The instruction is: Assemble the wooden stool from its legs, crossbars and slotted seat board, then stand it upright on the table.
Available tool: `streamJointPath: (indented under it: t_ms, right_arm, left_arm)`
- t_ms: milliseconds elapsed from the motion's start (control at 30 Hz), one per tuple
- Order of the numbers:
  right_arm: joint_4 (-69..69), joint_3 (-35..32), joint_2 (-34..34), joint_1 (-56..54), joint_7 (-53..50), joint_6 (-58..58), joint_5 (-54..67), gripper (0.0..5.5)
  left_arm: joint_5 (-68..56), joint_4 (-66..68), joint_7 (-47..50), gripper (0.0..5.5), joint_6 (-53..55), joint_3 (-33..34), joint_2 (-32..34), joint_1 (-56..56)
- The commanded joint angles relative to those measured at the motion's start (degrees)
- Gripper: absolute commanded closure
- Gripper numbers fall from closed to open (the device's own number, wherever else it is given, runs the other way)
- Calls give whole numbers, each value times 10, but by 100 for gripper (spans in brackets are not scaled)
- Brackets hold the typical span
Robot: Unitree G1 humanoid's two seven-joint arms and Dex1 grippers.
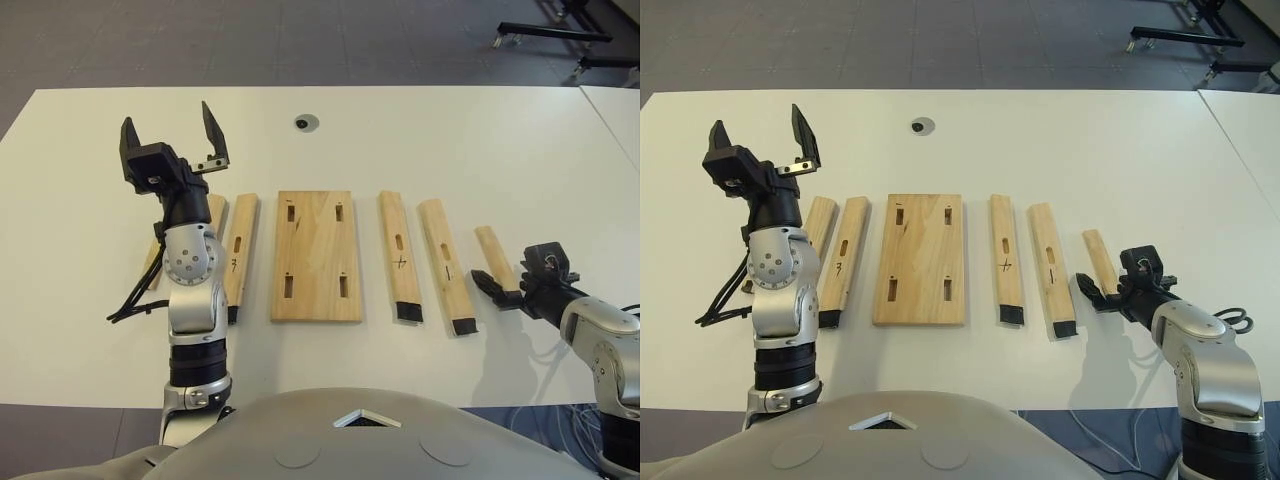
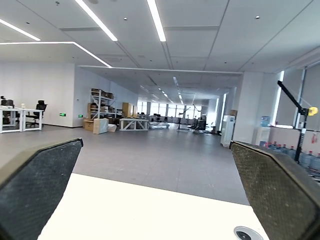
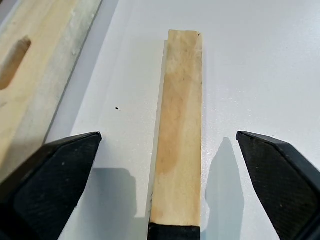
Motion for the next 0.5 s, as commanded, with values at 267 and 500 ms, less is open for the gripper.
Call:
streamJointPath:
  t_ms: [267, 500]
  right_arm:
    - [32, 35, 22, -11, -31, 169, 10, 209]
    - [18, -26, 75, 8, -67, 247, 8, 331]
  left_arm:
    - [0, 3, 3, 10, 6, -19, -9, -4]
    - [8, -22, 1, 10, 27, -25, -5, -21]
